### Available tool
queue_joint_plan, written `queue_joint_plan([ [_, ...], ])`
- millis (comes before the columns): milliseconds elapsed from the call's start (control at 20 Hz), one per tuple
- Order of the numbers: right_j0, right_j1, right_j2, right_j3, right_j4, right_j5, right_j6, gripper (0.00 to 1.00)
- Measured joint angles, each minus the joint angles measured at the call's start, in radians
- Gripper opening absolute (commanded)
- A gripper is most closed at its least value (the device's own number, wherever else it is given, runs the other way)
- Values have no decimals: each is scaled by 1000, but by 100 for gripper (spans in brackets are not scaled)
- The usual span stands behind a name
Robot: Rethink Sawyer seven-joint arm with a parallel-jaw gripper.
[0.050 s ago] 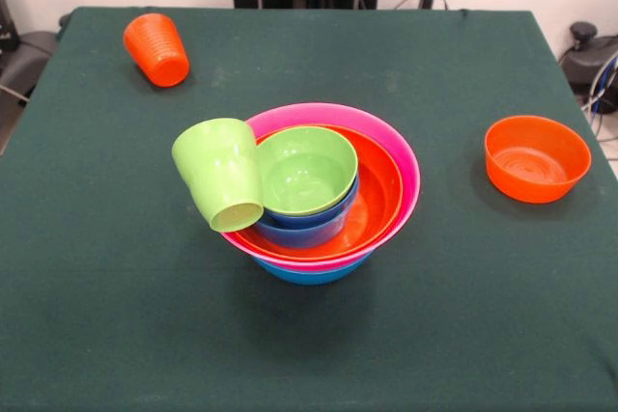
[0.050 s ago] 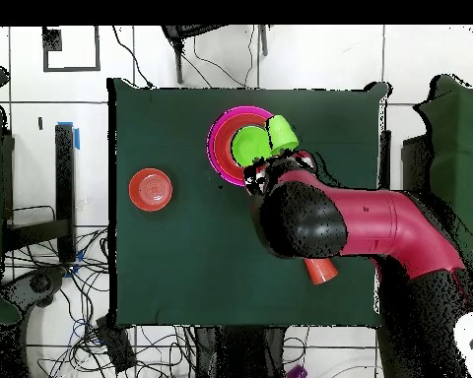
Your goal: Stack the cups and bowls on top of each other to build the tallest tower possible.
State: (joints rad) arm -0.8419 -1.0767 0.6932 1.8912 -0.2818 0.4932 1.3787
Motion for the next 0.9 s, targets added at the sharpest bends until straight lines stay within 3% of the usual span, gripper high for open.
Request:
queue_joint_plan([
  [900, 0, 0, -2, 0, -2, 146, 0, 100],
])
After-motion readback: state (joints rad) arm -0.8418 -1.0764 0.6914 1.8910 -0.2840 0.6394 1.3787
